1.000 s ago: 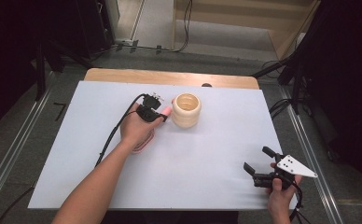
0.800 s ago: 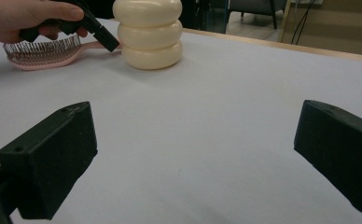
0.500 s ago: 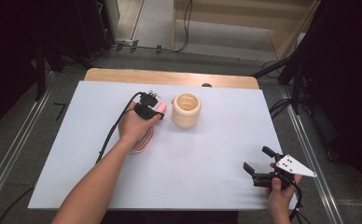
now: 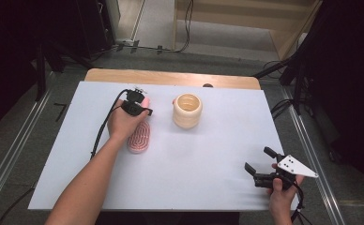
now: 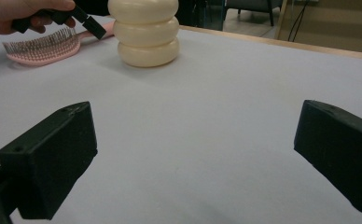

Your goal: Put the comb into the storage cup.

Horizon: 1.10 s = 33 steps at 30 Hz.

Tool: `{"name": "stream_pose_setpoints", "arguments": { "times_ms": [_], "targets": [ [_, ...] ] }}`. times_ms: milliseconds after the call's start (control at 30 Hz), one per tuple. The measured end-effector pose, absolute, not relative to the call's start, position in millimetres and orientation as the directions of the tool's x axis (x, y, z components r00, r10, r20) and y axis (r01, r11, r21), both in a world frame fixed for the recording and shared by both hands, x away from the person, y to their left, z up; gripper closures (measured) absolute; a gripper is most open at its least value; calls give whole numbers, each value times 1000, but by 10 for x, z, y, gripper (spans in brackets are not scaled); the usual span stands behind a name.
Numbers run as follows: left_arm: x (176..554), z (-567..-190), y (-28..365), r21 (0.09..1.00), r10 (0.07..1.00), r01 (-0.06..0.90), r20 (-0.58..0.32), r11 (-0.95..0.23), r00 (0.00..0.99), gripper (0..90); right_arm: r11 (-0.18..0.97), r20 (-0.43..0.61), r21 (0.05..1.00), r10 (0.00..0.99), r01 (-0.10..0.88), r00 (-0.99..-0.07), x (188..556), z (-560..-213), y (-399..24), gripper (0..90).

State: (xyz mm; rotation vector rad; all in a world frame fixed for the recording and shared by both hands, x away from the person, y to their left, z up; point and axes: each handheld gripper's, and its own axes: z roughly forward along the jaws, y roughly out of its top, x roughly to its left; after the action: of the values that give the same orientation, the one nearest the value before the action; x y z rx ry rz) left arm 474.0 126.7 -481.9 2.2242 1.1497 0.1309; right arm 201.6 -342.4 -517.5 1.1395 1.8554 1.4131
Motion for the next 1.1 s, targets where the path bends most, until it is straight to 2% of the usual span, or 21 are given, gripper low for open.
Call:
{"name": "stream_pose_setpoints", "arguments": {
  "times_ms": [533, 1100],
  "targets": [
    [4602, -4804, 1949, 580, 820, 733, -184, -354, 541, 900, 95, 70, 949, 867, 301, -493, 2019, -5176, -3420, 0],
    [4034, -4820, 2446, 602, 820, 722, -187, -340, 541, 900, 101, 65, 947, 870, 306, -489, 2017, -5176, -3415, 0]
  ]
}}
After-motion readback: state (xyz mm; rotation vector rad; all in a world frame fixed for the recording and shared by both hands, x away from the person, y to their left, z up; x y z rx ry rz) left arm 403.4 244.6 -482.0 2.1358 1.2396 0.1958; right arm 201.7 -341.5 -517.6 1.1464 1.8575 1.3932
